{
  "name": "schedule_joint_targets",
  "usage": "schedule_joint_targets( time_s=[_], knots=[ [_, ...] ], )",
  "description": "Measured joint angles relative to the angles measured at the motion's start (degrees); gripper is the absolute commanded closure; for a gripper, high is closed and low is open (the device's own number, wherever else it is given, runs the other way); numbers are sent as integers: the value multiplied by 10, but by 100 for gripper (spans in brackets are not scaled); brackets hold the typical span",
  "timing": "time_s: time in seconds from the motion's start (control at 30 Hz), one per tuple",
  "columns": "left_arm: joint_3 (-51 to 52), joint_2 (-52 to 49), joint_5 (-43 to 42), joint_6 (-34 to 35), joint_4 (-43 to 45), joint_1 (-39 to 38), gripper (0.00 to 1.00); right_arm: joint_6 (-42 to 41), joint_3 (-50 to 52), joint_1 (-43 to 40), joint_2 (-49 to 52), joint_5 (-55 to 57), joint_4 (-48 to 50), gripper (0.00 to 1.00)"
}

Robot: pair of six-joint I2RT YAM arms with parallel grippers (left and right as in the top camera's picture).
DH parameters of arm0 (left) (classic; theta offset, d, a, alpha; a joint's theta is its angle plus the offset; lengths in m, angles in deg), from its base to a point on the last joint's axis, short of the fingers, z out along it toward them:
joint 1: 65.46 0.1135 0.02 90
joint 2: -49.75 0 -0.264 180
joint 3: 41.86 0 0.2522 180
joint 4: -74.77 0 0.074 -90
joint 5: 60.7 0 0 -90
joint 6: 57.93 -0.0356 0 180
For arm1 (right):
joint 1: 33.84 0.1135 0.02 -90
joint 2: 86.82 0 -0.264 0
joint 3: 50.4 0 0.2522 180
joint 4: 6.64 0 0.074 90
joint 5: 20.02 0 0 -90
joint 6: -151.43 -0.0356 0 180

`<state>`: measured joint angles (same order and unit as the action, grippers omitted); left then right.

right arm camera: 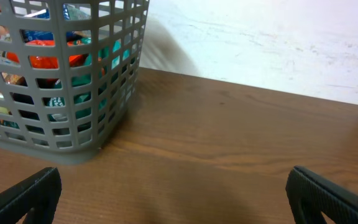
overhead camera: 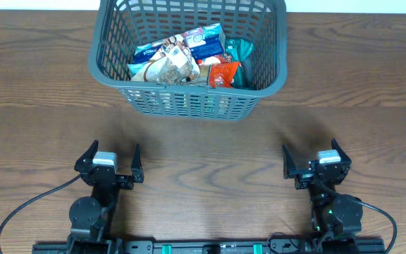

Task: Pack container

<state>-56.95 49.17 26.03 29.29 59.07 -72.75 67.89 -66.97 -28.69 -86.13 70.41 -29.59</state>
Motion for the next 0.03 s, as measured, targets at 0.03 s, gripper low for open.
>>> schedule_joint_targets(
  time_s=[0.03],
  knots=[
    [0, 0, 0, 0, 0, 0, 1, 0, 0, 0, 0, 0, 0, 1]
  ],
)
